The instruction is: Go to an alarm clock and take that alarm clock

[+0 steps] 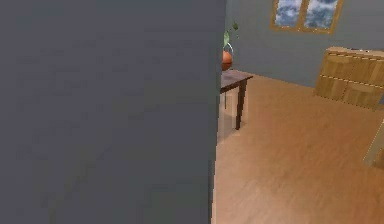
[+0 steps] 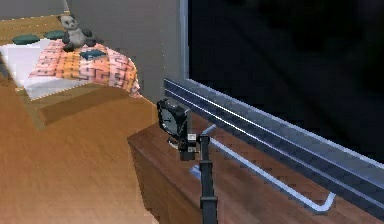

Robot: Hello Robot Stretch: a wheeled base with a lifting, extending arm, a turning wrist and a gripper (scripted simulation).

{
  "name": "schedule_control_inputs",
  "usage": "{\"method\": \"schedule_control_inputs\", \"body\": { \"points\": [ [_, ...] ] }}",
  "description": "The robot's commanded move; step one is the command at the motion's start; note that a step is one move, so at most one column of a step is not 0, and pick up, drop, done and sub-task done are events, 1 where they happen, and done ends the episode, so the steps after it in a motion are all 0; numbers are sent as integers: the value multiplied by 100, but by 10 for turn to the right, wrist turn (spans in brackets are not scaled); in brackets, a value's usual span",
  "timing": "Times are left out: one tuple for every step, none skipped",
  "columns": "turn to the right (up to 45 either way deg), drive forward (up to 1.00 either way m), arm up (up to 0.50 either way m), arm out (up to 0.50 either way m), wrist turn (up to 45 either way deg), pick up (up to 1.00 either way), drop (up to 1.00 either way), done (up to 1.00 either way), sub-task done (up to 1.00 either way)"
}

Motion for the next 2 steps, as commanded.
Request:
{"method": "schedule_control_inputs", "body": {
  "points": [
    [0,0,10,0,0,0,0,0,0],
    [0,0,0,0,0,0,0,100,0]
  ]
}}
